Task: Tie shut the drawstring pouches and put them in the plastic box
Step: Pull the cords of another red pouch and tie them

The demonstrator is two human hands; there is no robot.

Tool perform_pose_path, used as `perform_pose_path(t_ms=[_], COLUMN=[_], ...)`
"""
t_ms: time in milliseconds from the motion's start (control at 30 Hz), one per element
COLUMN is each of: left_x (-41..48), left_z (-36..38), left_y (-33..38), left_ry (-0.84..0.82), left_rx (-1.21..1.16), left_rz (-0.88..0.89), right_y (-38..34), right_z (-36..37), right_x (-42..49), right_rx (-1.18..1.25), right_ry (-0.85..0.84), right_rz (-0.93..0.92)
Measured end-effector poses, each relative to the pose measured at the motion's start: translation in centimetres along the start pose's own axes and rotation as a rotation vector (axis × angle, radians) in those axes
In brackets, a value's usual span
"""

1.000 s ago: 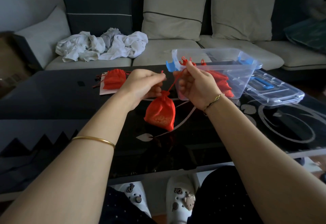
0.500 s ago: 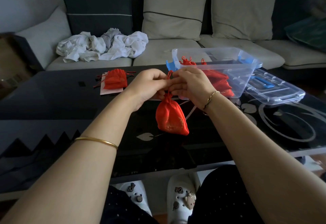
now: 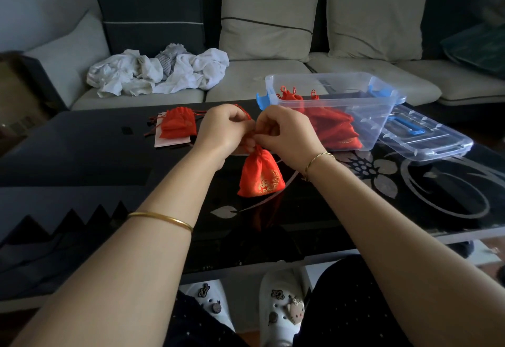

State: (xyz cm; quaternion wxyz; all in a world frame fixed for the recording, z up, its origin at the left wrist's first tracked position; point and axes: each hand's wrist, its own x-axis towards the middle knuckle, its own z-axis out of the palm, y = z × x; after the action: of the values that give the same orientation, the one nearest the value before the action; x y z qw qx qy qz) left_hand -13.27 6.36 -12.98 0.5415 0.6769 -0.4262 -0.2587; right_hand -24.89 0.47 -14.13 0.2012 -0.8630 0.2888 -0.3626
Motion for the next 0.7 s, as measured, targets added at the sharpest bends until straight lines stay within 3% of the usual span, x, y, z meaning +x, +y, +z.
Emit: perform_pose_path(t_ms=[200,367,500,600,700], left_x=[0.1,0.5,0.7,0.2,-0.4], left_z=[0.0,-0.3,-1.1,-1.5,-1.0], left_y=[0.0,-0.1,0.0,0.4,0.4], left_ry=[0.013,0.086,0.205,0.154,0.070], left_rx=[-0.018,-0.042,0.042,0.204,0.466], left_rz=[-0.030,-0.024,0.074,0.258,0.433], right_y=[-0.4,-0.5,-0.1,0.5,0.9], right_z=[0.3,0.5,0.2,0.1,0.1], right_x=[0.2,0.3,0.3,0.2,0.3], right_rx=[-0.168,-0.169,0.164,0.452,0.626], right_ry=[-0.001,-0.016,-0.036,-0.066,-0.065], right_rz=[-0.054,-0.025,0.259,0.485,0.596])
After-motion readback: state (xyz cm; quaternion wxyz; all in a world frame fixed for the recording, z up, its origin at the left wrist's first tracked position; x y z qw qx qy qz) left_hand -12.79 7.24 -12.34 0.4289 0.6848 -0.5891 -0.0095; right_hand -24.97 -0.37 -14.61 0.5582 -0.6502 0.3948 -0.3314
